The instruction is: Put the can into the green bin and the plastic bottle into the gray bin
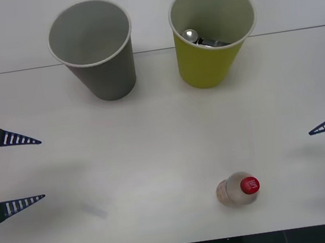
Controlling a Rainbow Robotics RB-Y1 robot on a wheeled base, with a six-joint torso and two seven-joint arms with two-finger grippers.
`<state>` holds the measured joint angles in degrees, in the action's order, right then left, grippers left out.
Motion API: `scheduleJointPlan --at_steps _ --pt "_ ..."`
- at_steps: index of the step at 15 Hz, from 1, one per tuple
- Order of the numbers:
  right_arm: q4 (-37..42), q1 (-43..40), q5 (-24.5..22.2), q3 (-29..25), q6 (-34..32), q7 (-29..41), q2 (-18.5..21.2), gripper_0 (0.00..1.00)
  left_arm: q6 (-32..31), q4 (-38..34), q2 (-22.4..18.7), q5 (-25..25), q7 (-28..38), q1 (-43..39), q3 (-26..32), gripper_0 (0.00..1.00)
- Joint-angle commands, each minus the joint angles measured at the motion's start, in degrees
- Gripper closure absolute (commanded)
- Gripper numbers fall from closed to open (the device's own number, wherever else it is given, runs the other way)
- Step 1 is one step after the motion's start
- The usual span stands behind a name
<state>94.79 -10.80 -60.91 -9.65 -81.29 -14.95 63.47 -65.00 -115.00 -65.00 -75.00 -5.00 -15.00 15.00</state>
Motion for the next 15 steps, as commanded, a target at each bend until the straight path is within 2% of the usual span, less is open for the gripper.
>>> scheduleJointPlan --at_steps 1,4,11,15 --pt "-5.8 2.3 3.3 4.8 0.0 -7.1 -1.1 0.0 0.0 0.0 0.0 0.0 0.0 0.0 0.0 0.0" --pt "-9.7 3.5 4.1 7.3 0.0 -12.6 -4.4 0.0 0.0 0.0 0.0 0.0 0.0 0.0 0.0 0.0" --pt "-14.2 5.3 3.8 12.1 0.6 -15.4 -10.3 0.0 0.0 0.0 0.0 0.0 0.0 0.0 0.0 0.0" --pt "-14.5 6.4 1.2 13.1 1.7 -15.9 -14.3 0.0 0.0 0.0 0.0 0.0 0.0 0.0 0.0 0.0"
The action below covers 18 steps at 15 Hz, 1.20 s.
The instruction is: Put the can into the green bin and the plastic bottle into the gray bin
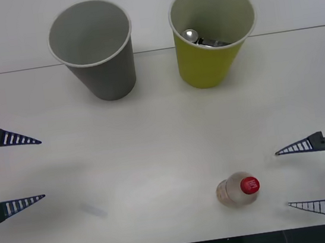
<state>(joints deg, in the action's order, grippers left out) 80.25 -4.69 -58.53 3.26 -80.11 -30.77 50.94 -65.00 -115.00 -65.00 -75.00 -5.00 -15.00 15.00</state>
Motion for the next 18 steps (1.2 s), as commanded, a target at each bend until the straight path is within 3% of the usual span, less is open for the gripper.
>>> scheduleJointPlan --at_steps 1,9,18 --pt "-0.1 0.6 -1.7 0.4 0.7 0.0 -2.7 0.0 0.0 0.0 0.0 0.0 0.0 0.0 0.0 0.0" --pt "0.0 2.1 -2.0 6.6 4.9 -0.4 -8.9 0.0 0.0 0.0 0.0 0.0 0.0 0.0 0.0 0.0" --pt "0.0 2.1 -3.2 8.7 7.2 -1.0 -13.8 0.0 0.0 0.0 0.0 0.0 0.0 0.0 0.0 0.0"
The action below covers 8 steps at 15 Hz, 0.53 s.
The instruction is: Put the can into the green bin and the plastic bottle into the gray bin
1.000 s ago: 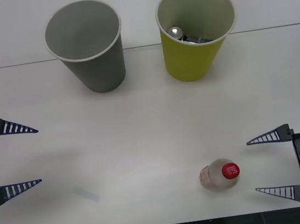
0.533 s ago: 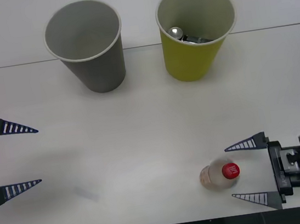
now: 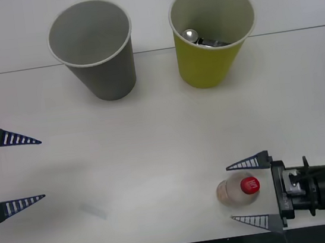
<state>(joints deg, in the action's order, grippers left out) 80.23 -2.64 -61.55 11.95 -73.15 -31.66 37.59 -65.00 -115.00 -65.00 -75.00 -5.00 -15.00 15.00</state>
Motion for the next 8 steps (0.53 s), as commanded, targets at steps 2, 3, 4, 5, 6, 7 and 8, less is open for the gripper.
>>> scheduleJointPlan --at_steps 2,3,4,5,6,7,8 --pt "0.0 0.0 -0.1 0.0 0.3 -0.5 -0.7 0.61 0.0 0.0 0.0 0.0 0.0 0.0 0.0 0.0" --pt "0.0 0.0 -0.2 0.0 0.3 -0.5 -0.8 1.0 0.0 0.0 0.0 0.0 0.0 0.0 0.0 0.0" --pt "0.0 0.0 -0.1 0.0 0.2 -0.6 -0.9 1.0 0.0 0.0 0.0 0.0 0.0 0.0 0.0 0.0" --pt "-0.1 0.0 -0.1 0.0 0.2 -0.7 -0.9 1.0 0.0 0.0 0.0 0.0 0.0 0.0 0.0 0.0" --pt "0.0 -0.1 -0.1 0.0 0.1 -0.8 -0.9 1.0 0.0 0.0 0.0 0.0 0.0 0.0 0.0 0.0" --pt "0.0 -0.3 -0.1 0.0 0.0 -0.9 -0.8 1.0 0.0 0.0 0.0 0.0 0.0 0.0 0.0 0.0" --pt "0.0 -0.3 -0.1 0.0 0.0 -0.9 -0.9 1.0 0.0 0.0 0.0 0.0 0.0 0.0 0.0 0.0"
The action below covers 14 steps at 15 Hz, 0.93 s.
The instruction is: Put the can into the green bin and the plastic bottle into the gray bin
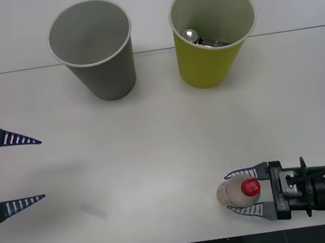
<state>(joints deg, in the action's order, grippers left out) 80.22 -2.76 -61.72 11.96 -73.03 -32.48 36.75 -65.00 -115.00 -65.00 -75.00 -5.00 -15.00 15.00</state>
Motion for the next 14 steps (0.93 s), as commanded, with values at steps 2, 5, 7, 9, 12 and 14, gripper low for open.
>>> scheduleJointPlan --at_steps 2,5,7,9,12,14 --pt "0.0 -0.1 0.0 0.0 -0.1 -0.1 0.1 1.0 0.0 0.0 0.0 0.0 0.0 0.0 0.0 0.0" --pt "0.0 0.0 1.1 -0.1 -0.2 0.2 0.2 1.0 0.0 0.0 0.0 0.0 0.0 0.0 0.0 0.0" --pt "1.2 -0.1 2.1 -0.2 -0.1 0.8 0.6 1.0 0.0 0.0 0.0 0.0 0.0 0.0 0.0 0.0" --pt "4.4 -0.1 2.5 -0.4 0.4 4.0 1.7 1.0 0.0 0.0 0.0 0.0 0.0 0.0 0.0 0.0" --pt "10.0 -0.2 2.5 -1.8 1.3 10.7 3.4 1.0 0.0 0.0 0.0 0.0 0.0 0.0 0.0 0.0" --pt "13.4 -0.2 2.5 -2.7 2.1 15.9 4.6 1.0 0.0 0.0 0.0 0.0 0.0 0.0 0.0 0.0"
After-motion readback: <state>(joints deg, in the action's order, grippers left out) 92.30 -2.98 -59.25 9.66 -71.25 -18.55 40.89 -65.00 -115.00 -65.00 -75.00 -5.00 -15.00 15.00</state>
